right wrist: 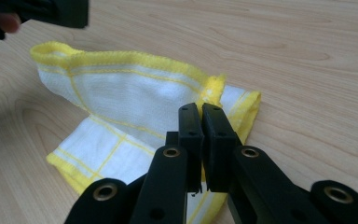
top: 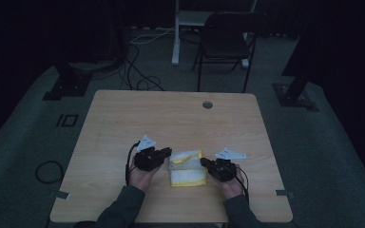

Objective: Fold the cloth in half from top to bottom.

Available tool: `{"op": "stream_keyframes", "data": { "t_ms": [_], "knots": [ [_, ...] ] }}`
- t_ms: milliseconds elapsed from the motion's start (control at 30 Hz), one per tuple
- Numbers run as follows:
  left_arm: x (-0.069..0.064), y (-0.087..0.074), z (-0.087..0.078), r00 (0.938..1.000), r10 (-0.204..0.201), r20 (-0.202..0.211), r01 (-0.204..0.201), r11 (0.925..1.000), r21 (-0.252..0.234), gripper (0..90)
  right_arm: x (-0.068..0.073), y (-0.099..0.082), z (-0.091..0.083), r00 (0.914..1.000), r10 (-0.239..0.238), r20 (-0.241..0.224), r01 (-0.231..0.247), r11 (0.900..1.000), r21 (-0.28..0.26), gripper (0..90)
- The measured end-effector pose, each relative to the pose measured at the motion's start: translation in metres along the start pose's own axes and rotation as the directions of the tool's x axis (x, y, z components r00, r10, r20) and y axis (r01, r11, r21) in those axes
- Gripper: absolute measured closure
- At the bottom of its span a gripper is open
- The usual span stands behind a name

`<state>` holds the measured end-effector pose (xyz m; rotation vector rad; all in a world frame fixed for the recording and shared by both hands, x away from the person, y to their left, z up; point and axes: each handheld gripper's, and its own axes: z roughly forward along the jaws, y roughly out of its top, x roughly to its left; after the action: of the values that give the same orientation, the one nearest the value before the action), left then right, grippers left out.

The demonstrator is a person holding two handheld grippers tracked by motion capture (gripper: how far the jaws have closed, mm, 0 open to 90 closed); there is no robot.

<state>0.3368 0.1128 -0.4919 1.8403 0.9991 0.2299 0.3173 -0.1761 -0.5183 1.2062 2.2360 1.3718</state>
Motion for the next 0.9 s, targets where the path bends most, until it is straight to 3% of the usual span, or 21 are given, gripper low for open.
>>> {"op": "stream_keyframes", "data": {
  "t_ms": [167,533,900],
  "knots": [
    [-0.007,-0.008,0.006,0.9997,0.021,0.011,-0.021,0.999,0.039,83.5,-0.001,-0.001,-0.002,1.0,-0.003,-0.009,0.003,1.0,0.004,87.7],
    [-0.013,-0.035,0.011,0.9994,0.012,0.032,-0.015,0.9947,0.102,83.5,-0.008,-0.003,-0.006,0.9996,0.028,0.001,-0.028,0.9995,-0.015,83.6],
    [-0.018,-0.048,0.007,0.999,0.027,0.036,-0.031,0.9921,0.122,83.4,-0.016,-0.002,-0.011,0.9982,0.053,0.029,-0.052,0.9979,-0.039,83.7]
  ]
}}
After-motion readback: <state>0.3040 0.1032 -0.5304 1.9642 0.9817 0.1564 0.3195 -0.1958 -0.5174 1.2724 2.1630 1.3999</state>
